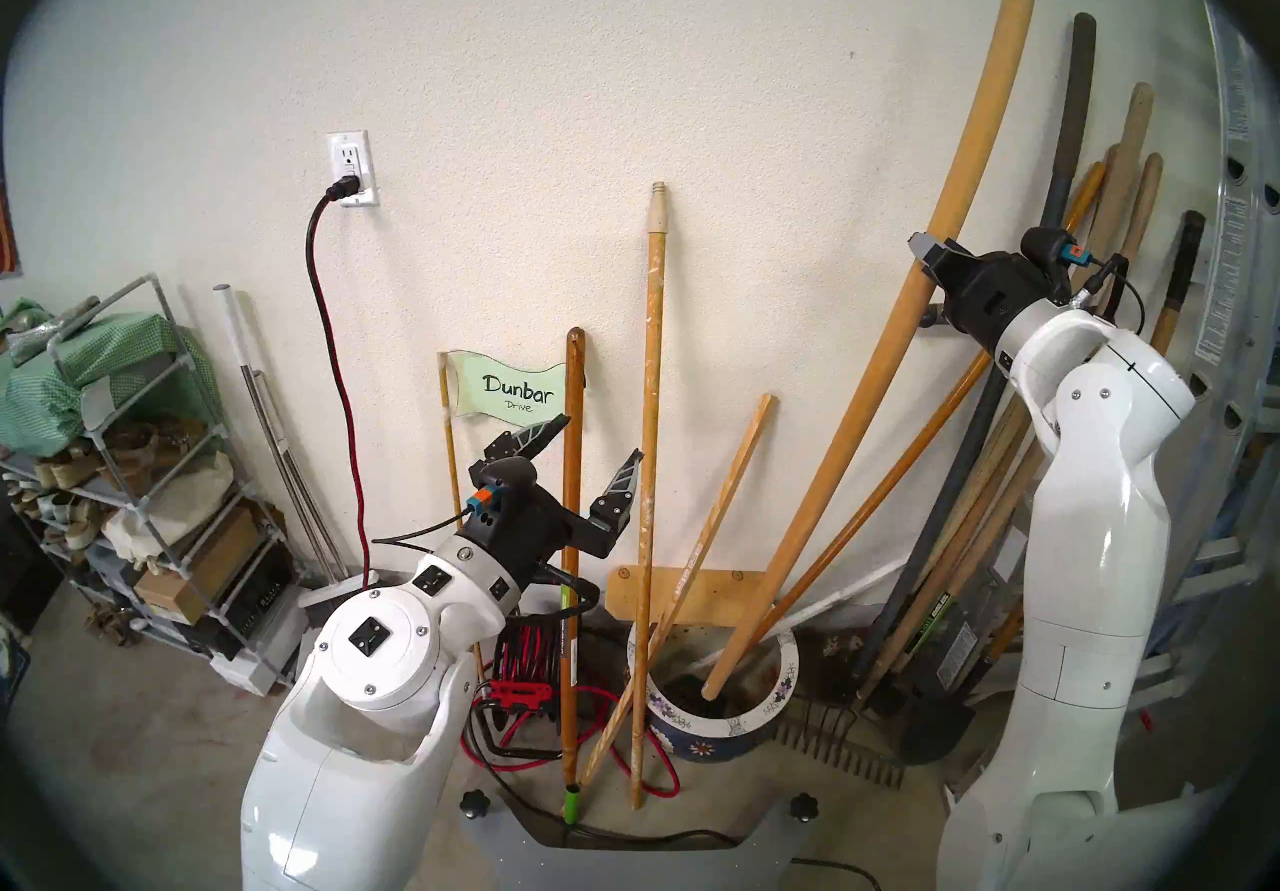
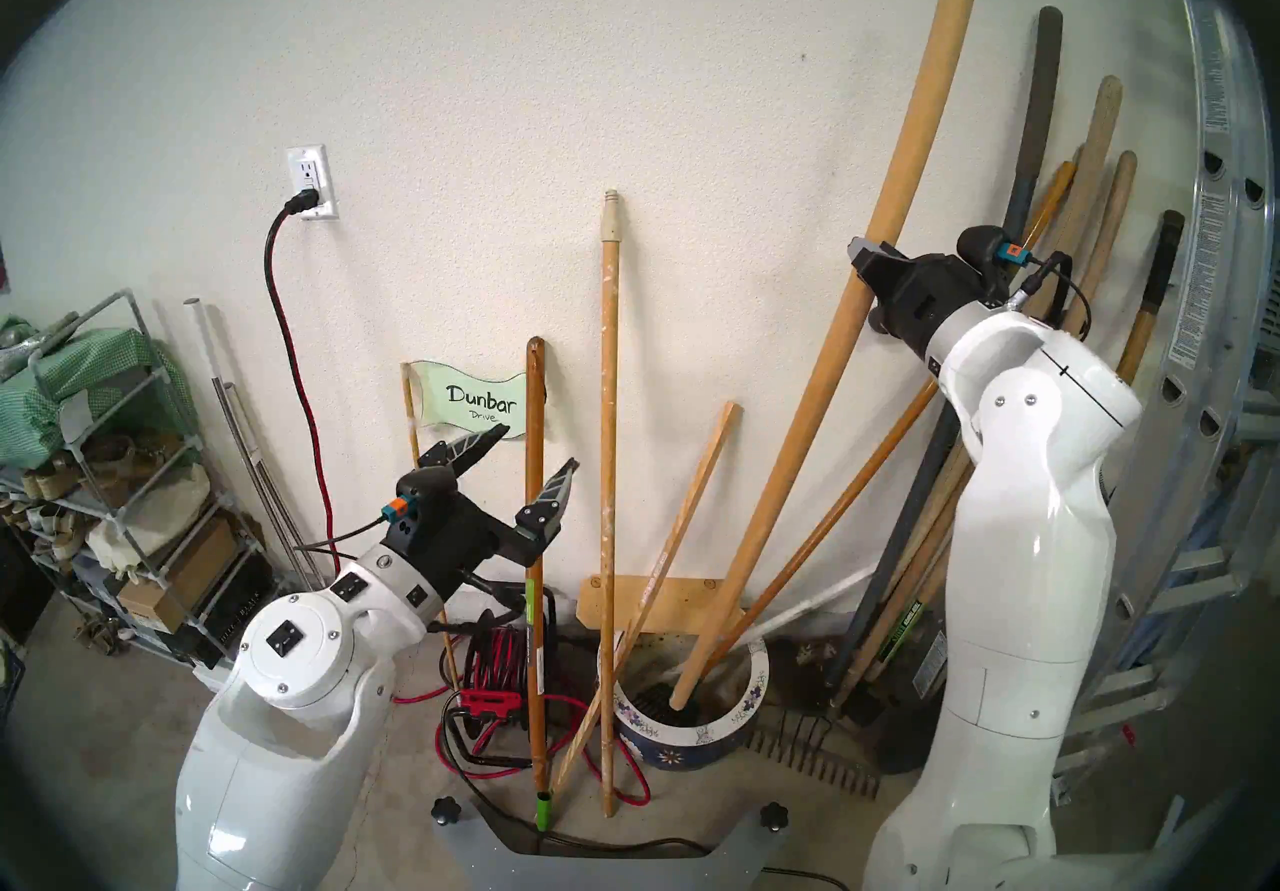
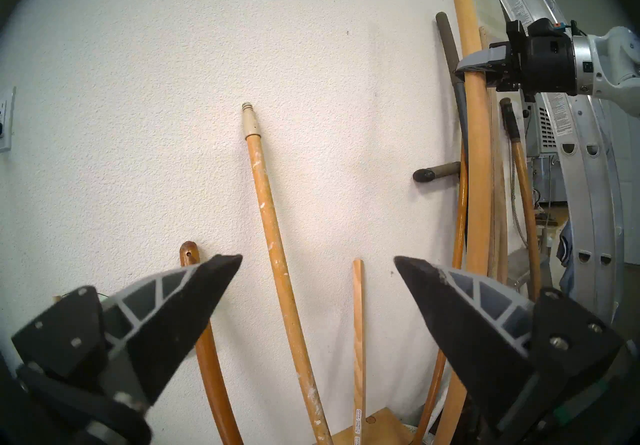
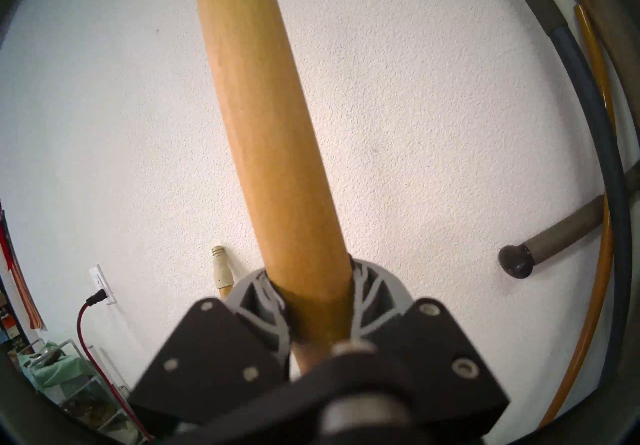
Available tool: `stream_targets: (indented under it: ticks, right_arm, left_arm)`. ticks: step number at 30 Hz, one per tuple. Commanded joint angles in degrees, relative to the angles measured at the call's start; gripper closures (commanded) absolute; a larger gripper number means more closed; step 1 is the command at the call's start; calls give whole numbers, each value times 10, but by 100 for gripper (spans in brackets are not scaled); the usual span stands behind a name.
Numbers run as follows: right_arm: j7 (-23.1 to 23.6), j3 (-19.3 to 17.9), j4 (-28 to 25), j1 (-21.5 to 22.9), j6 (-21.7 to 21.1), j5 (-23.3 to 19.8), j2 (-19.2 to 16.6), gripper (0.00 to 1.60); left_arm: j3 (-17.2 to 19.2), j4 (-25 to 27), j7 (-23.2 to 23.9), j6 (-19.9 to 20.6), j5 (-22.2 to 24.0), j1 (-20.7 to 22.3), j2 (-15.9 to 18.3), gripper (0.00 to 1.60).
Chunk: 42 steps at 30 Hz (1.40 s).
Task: Put wooden sticks into the pot
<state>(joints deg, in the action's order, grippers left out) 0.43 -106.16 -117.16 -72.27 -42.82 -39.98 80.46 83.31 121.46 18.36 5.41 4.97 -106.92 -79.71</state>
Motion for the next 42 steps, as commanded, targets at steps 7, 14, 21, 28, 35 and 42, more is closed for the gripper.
stream_targets:
  ticks: [7,14,21,28,35,42]
  right_arm:
    - [26,11,41,26,79,42,-24,160]
    - [31,14,57,29,87,50,-22,160]
    - [29,26,78,4,99,75,-19,160]
    - [29,34,106,-16,117,100,-22,160]
    - [32,43,122,-30,142,130,-31,160]
    - [27,44,152,-42,158,152,-30,160]
  left_arm:
    - [0,0,0,0,0,0,0,0]
    - [0,0,0,0,0,0,0,0]
    - [0,0,0,0,0,0,0,0]
    - [0,0,0,0,0,0,0,0]
    - [0,0,0,0,0,0,0,0]
    - [0,0,0,0,0,0,0,0]
